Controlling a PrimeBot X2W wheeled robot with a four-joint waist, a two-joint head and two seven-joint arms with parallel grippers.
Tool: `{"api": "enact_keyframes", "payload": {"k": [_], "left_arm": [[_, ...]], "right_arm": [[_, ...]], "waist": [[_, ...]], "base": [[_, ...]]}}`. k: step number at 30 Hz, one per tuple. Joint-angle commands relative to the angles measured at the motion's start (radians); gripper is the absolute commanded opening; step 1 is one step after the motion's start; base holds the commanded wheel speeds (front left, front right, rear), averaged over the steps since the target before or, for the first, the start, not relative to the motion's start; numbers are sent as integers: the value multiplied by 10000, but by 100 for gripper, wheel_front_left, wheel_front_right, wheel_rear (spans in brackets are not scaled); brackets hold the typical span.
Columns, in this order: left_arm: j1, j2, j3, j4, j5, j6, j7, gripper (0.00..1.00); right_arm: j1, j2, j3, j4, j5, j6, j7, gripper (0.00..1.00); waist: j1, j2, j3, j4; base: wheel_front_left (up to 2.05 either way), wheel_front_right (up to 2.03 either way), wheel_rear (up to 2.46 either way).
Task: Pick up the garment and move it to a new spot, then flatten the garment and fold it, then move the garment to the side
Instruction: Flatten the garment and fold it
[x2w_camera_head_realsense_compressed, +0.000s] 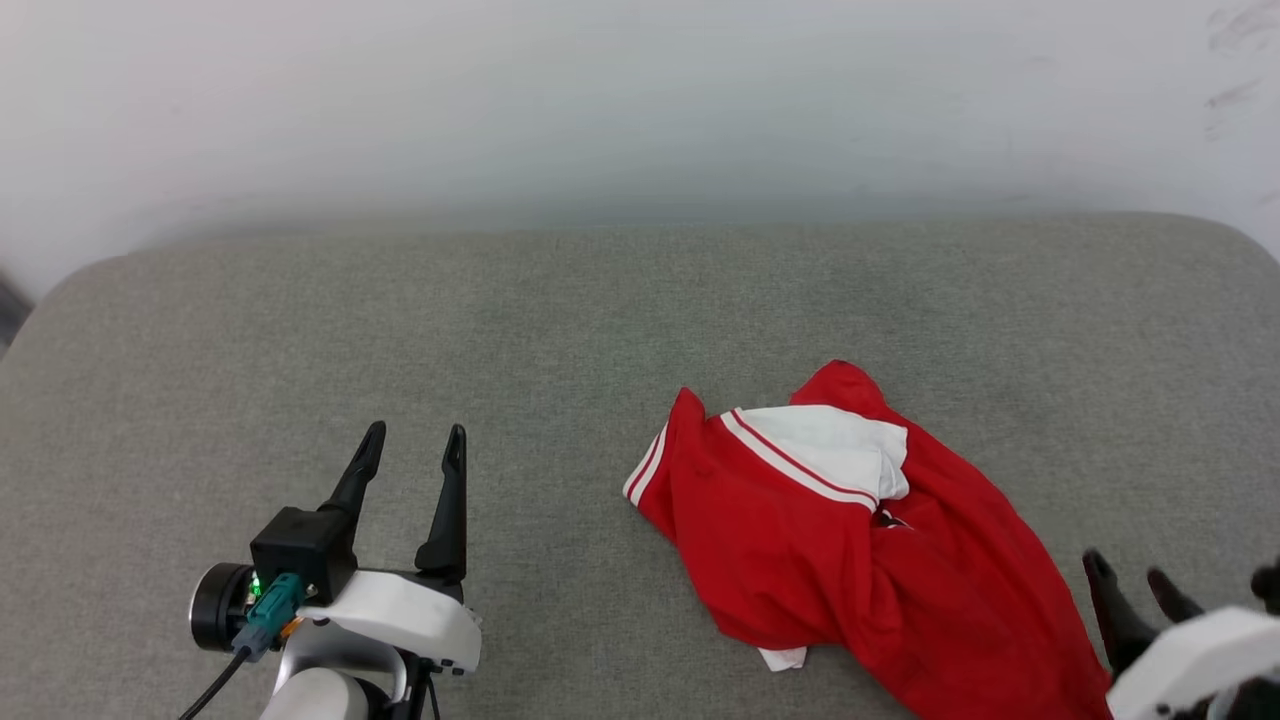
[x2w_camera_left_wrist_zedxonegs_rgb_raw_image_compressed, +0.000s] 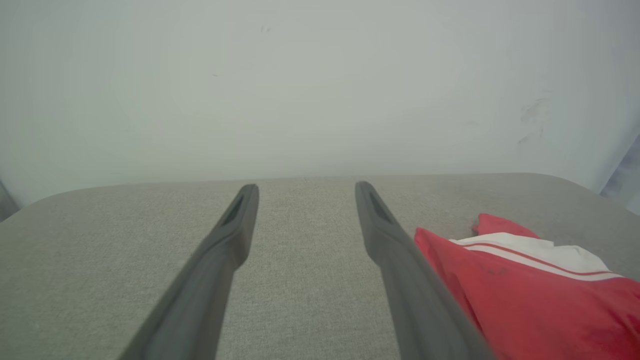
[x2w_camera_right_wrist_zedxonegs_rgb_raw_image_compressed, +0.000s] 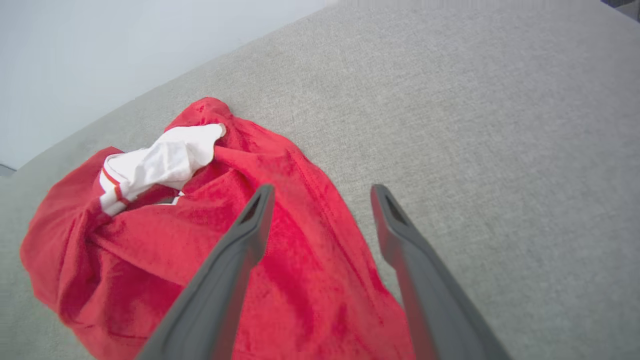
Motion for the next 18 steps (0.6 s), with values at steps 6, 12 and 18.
{"api": "enact_keyframes", "payload": {"k": [6,12,18], "left_arm": [[-420,-140,-202,-132,88,-41,5,100],[-1033,-417,-520,-4,215,-219,-131,100],[-1556,-694,-677,243,324,-340,-306,100]], "right_arm": [[-1612,-781,754,369,549,-3,1468,100],[-2891,-1631,1875,235,981,-3,3948,100],[-3754,-2106,2923,115,1338,-3,5482,100]], "waist": [[1,0,445,370],[1,0,1101,970],[1,0,1765,1439]], "base": [[0,0,0],[0,0,0],[0,0,0]]}}
